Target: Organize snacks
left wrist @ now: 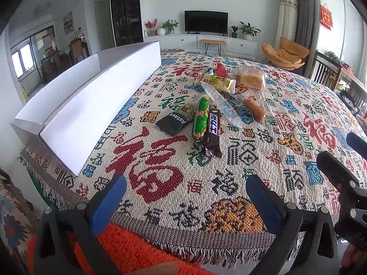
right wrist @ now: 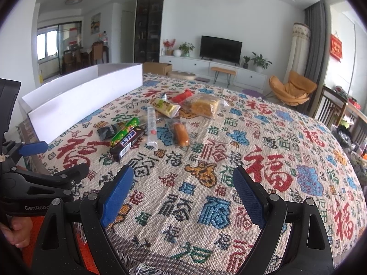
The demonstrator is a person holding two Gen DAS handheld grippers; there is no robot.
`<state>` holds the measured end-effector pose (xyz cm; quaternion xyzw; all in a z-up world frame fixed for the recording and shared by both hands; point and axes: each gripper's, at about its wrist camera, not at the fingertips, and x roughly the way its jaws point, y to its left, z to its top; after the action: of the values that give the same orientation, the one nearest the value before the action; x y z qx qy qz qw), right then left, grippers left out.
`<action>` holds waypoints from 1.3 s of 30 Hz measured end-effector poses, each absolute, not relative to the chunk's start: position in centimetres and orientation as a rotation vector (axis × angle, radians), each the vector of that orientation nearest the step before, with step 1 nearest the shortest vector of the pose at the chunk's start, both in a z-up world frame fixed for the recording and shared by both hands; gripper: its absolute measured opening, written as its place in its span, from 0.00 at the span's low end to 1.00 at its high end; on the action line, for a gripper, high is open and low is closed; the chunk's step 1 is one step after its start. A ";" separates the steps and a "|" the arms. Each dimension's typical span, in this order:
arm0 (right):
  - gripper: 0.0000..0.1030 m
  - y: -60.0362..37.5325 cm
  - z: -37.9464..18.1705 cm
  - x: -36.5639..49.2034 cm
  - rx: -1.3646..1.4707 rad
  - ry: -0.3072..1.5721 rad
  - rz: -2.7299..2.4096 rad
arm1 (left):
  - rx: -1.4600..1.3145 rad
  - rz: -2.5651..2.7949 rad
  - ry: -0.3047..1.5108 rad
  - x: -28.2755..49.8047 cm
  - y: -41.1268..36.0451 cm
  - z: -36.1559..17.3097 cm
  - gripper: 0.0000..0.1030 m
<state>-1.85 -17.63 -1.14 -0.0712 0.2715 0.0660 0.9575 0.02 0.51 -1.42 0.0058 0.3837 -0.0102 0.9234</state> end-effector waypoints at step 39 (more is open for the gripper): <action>0.88 -17.7 -1.6 -1.7 -0.136 0.576 0.140 | 0.023 -0.019 0.817 0.5 0.4 -1.4 1.00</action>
<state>-1.70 -17.70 -1.59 -0.0671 0.2835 0.0689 0.9542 0.49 0.38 -1.42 0.0110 0.3970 -0.0091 0.9177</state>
